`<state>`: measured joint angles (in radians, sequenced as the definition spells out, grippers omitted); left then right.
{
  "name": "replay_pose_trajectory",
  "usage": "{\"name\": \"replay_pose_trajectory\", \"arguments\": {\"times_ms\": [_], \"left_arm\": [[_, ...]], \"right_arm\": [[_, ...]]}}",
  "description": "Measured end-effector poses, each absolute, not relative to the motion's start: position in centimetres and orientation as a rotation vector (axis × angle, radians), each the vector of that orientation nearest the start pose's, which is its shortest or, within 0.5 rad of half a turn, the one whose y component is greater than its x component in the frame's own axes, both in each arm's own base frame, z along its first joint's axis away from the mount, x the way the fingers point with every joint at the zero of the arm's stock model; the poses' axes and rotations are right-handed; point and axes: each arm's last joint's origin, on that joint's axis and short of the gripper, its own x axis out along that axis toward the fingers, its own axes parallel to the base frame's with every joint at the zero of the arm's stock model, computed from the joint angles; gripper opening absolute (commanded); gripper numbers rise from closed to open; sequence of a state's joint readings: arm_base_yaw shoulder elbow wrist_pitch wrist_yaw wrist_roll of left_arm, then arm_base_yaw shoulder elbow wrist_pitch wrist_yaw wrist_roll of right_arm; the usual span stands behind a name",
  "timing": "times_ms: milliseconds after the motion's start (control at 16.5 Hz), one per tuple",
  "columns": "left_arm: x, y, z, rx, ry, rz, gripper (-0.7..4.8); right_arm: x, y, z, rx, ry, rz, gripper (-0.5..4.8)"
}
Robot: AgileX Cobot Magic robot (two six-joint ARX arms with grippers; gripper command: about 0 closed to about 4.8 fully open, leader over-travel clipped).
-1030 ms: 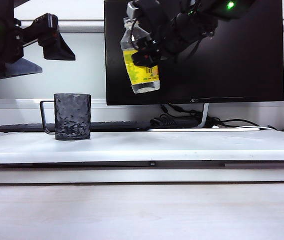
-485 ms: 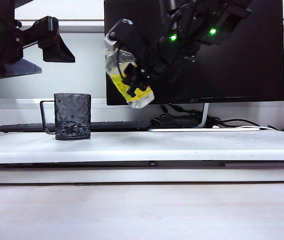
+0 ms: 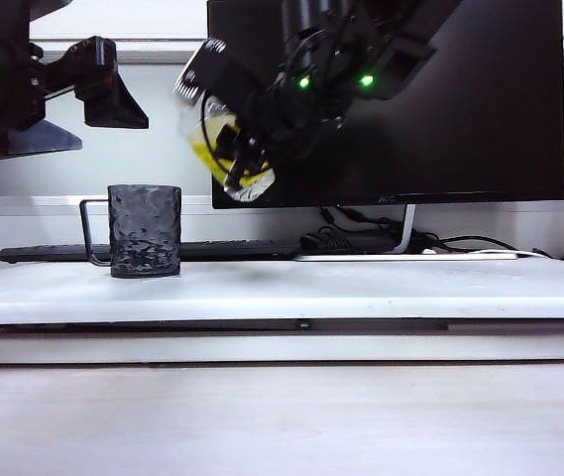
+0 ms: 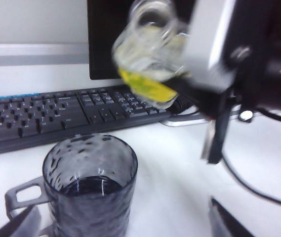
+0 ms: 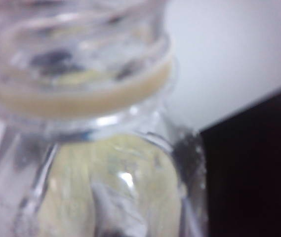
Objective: Carefully pick up the bottle and pour some water from the bottle into the cup.
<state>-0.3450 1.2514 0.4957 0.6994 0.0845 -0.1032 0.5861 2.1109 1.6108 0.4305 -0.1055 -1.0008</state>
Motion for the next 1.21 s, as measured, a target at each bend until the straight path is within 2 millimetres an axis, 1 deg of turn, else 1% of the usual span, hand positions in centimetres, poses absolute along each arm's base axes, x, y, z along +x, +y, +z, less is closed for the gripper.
{"name": "replay_pose_trajectory", "arguments": {"times_ms": [182,424,788,909,1030,1212], "left_arm": [[23.8,-8.5,22.4,-0.055,0.069,-0.401,4.79],[23.8,-8.4,22.5,-0.032,0.062,-0.394,4.79],[23.8,-8.3,22.1,-0.024,0.101,-0.393,4.79],[23.8,-8.3,22.1,-0.004,0.101,-0.367,4.79],[23.9,-8.2,22.4,0.032,0.052,-0.340,4.79],[23.9,-8.3,23.4,0.024,-0.041,-0.364,4.79]], "right_arm": [[41.6,27.9,24.1,-1.034,-0.253,0.692,1.02],[41.9,27.9,22.9,-1.153,-0.264,0.691,1.03],[41.9,27.9,23.0,-1.296,-0.323,0.676,1.03],[41.9,28.0,23.0,-1.326,-0.339,0.670,1.03],[41.9,28.0,23.0,-1.336,-0.348,0.670,1.03],[41.9,28.1,23.1,-1.423,-0.390,0.659,1.03]]}}
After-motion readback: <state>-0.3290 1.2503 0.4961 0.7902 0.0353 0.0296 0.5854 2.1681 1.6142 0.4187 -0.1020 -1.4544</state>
